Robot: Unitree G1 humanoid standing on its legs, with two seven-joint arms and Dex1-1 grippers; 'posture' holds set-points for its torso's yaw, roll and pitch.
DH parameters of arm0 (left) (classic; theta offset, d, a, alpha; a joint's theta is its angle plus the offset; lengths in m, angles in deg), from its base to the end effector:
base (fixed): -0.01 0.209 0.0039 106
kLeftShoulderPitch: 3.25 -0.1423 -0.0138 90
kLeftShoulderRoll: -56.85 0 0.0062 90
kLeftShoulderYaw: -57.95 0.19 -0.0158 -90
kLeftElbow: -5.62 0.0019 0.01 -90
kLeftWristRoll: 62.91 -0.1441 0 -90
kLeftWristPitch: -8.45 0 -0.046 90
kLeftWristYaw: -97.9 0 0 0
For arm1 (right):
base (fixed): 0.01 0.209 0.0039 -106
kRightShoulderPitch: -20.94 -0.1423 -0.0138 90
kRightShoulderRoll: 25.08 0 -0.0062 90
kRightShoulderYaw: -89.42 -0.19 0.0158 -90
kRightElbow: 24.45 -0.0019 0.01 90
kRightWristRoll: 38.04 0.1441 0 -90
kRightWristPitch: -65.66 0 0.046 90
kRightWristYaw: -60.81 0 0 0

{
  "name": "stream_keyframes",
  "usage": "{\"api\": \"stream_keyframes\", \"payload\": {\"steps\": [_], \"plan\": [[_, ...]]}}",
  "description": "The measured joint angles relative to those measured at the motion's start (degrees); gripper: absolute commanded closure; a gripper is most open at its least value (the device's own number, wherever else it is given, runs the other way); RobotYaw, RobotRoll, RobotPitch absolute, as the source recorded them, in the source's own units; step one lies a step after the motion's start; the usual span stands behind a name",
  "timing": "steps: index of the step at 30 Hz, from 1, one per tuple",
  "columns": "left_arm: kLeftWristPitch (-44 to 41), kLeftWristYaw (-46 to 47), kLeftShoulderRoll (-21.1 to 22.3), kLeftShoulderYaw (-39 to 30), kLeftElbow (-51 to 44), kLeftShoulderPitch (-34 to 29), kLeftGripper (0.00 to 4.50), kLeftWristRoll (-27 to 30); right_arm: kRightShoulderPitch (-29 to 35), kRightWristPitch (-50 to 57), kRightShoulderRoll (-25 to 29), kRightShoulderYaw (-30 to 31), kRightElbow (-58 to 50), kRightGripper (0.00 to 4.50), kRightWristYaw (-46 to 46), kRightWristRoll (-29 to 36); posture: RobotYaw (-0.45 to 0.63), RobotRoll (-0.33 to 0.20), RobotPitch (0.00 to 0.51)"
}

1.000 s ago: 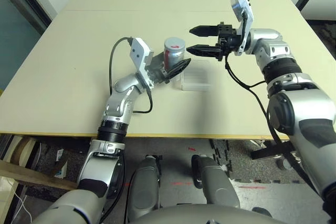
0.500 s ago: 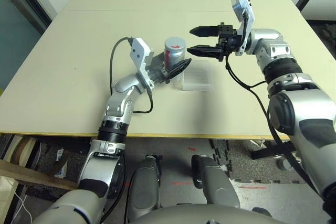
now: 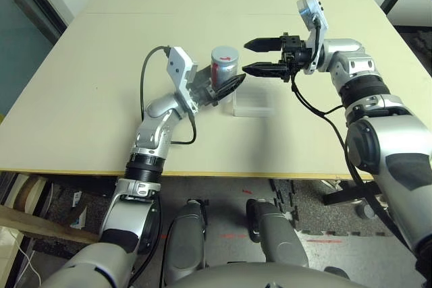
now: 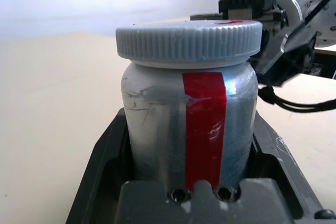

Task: Pour the medicine from the bottle into the box.

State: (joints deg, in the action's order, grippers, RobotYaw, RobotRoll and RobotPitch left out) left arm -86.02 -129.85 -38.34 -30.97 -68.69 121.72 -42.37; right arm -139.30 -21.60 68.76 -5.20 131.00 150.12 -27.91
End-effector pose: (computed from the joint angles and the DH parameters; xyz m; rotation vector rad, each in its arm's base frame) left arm 0.3169 0.1472 0.1397 -0.0442 -0.2759 -0.9929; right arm 0.3897 -0.1881 0.2109 -0.0841 -0.0051 1.4863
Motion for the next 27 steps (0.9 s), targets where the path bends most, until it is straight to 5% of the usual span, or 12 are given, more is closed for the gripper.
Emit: {"api": "stream_keyframes", "payload": {"steps": [27], "plan": [[0.0, -0.6, -0.6, 0.2, 0.4, 0.0, 1.79, -0.2, -1.3, 0.7, -5.6, -0.5, -2.1, 0.0, -1.3, 2.6, -0.04, 0.0, 0.152]]}}
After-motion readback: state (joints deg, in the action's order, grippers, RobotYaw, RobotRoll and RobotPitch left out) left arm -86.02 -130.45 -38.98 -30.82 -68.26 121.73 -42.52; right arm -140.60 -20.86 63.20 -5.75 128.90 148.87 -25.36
